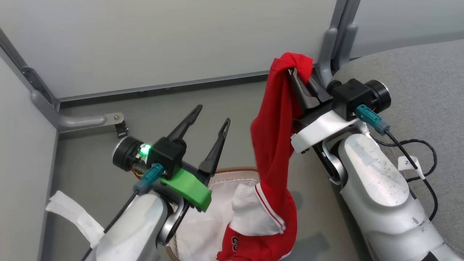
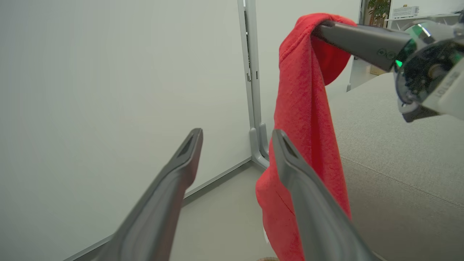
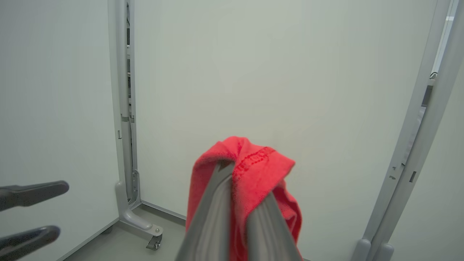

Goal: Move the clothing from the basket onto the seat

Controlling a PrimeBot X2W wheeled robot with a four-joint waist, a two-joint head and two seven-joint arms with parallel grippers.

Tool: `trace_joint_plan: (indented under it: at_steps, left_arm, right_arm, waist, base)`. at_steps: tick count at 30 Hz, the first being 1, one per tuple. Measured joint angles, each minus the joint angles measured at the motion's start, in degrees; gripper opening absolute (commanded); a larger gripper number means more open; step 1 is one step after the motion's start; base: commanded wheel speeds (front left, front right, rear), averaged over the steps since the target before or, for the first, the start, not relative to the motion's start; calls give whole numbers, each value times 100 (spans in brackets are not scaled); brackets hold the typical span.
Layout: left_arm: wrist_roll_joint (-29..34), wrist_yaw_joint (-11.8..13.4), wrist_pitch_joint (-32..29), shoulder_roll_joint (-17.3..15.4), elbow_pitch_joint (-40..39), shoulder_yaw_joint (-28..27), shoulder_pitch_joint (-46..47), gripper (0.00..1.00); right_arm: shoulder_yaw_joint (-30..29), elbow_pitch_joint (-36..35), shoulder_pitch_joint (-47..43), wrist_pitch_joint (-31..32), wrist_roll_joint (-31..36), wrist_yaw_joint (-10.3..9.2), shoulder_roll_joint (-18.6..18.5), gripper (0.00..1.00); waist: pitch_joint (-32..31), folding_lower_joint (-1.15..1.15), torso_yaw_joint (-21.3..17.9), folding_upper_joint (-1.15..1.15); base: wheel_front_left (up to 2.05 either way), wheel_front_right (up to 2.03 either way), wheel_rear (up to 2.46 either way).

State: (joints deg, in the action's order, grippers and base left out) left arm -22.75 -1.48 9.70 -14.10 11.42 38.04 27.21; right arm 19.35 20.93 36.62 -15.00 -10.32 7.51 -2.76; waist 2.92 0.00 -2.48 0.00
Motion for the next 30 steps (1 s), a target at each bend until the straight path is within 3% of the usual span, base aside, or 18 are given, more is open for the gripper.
trace_joint_plan:
  at_steps: [12,30]
  left_arm:
    - [-102,90,155,2,77,218,-637,100]
    - [-80,96,281,134,223,325,-449,100]
  right_arm:
    - [-823,-135,-190,0,700,0,-4,0]
    - [-975,-447,-64,0,888,2,-253,0]
  waist:
    - [112,0,-405,0]
    - [694,0,-1873,0]
  base:
    - [0,0,0]
    - [0,0,0]
